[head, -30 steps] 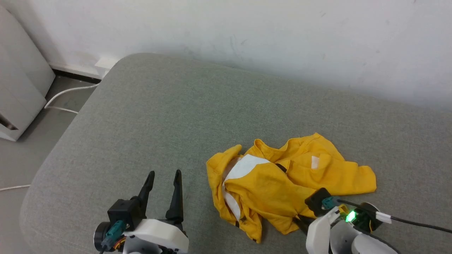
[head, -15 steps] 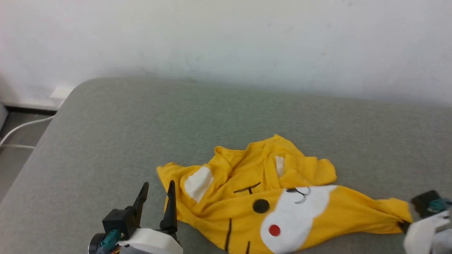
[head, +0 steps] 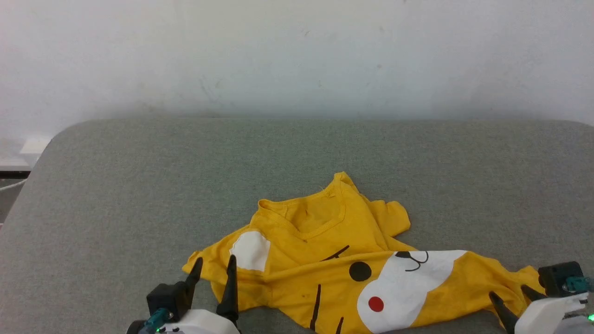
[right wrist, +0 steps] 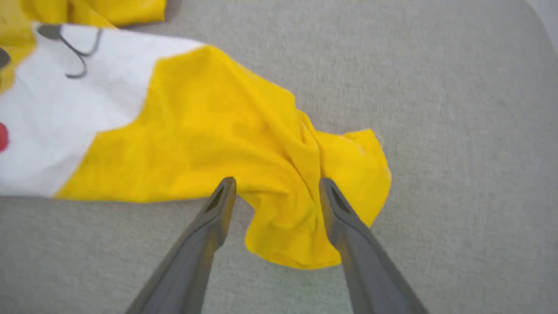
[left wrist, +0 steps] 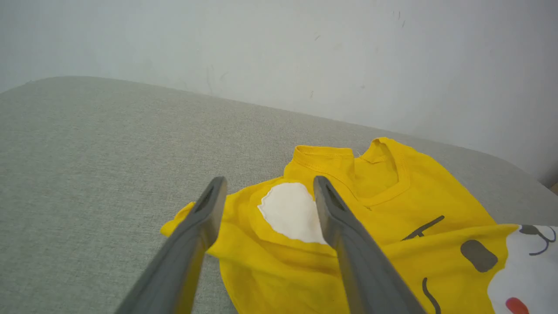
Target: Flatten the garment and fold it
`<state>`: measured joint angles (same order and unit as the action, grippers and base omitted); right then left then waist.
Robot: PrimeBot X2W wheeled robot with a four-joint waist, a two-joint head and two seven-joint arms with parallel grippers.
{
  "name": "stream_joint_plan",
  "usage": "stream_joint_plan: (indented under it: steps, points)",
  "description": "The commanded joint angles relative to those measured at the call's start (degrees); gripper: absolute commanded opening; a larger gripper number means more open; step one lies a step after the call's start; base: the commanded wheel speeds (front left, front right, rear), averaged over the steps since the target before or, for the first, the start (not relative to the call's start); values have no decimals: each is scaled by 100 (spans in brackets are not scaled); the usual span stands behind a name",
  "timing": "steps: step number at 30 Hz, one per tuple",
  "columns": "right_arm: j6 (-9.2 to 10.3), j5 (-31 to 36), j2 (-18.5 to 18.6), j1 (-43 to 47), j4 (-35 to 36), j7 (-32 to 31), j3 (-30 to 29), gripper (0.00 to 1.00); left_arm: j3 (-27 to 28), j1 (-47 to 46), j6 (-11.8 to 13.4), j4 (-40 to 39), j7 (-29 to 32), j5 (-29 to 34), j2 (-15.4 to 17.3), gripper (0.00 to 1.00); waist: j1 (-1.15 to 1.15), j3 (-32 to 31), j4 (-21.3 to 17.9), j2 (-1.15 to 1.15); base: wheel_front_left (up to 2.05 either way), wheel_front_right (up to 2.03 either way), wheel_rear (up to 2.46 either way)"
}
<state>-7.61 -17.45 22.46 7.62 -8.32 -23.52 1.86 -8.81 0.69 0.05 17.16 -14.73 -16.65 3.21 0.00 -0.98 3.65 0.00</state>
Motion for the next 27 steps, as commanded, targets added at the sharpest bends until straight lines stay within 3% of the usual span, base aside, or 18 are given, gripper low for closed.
stream_joint_plan:
  steps: [1, 10, 14, 18, 22, 26, 27]
  points:
    - [12, -48, -191, -29, 372, 182, -27, 100, -63, -65, -34, 147, 110, 10, 15, 100, 0, 3, -132, 0, 0, 0, 0]
    - [12, 164, -740, -93, 1487, 678, 14, 100, -248, -593, 220, 359, 1214, 340, 351, 100, 0, 350, -441, 0, 0, 0, 0]
    - [12, 247, -898, -97, 1545, 753, 67, 100, -385, -947, 200, 472, 1745, 532, 561, 100, 0, 514, -530, 0, 0, 0, 0]
    - [12, 350, -1010, -125, 1499, 826, 168, 100, -630, -1351, 70, 739, 2765, 711, 763, 100, 0, 700, -667, 0, 0, 0, 0]
    - [12, 447, -1089, -167, 1398, 894, 219, 100, -688, -1699, 134, 783, 3101, 869, 909, 100, 0, 861, -780, 0, 0, 0, 0]
    - [12, 503, -1158, -204, 1291, 974, 257, 100, -743, -1771, 18, 976, 3431, 799, 947, 100, 0, 938, -844, 0, 0, 0, 0]
    - [12, 512, -1168, -215, 1270, 986, 263, 100, -760, -1762, -36, 1003, 3493, 765, 956, 28, 0, 947, -849, 0, 0, 0, 0]
